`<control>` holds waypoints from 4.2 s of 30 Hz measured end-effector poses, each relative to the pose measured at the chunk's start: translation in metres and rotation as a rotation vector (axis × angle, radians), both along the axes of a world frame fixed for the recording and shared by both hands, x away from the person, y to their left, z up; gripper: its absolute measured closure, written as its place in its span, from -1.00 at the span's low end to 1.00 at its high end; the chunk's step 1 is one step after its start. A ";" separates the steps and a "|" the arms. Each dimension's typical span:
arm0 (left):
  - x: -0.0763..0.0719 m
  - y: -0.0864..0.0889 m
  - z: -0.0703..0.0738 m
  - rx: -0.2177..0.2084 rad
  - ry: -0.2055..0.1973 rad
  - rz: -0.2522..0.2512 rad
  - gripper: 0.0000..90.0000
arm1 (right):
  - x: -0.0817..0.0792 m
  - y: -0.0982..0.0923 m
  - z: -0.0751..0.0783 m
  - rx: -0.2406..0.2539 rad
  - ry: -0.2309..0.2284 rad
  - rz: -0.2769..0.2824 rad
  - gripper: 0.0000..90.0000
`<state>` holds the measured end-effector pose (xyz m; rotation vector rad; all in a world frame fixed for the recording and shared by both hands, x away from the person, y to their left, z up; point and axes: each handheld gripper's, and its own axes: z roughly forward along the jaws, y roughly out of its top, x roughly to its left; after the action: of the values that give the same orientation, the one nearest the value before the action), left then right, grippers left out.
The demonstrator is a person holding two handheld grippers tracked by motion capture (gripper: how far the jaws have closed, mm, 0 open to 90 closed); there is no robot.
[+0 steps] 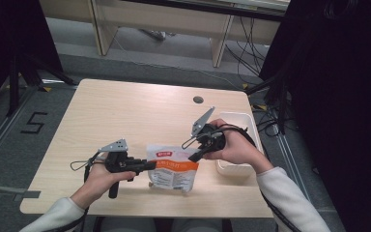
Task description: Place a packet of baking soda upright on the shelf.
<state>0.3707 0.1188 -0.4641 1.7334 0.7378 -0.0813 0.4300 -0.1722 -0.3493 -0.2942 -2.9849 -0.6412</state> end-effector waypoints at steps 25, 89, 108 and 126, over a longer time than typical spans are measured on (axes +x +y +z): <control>-0.048 0.044 -0.021 0.239 -0.109 0.182 -0.23 | 0.015 -0.010 0.041 -0.116 -0.059 -0.028 1.00; -0.044 0.046 -0.026 0.187 -0.035 0.215 -0.26 | 0.038 -0.048 0.101 -0.098 -0.121 -0.108 1.00; -0.044 0.045 -0.026 0.176 -0.029 0.227 -0.26 | 0.044 -0.062 0.110 -0.096 -0.129 -0.132 1.00; -0.043 0.047 -0.026 0.173 -0.035 0.214 -0.26 | 0.050 -0.081 0.116 -0.098 -0.154 -0.183 1.00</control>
<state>0.3275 0.1653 -0.4904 1.8033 0.9215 0.1637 0.4805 -0.2535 -0.2330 -0.5546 -3.1688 -0.5577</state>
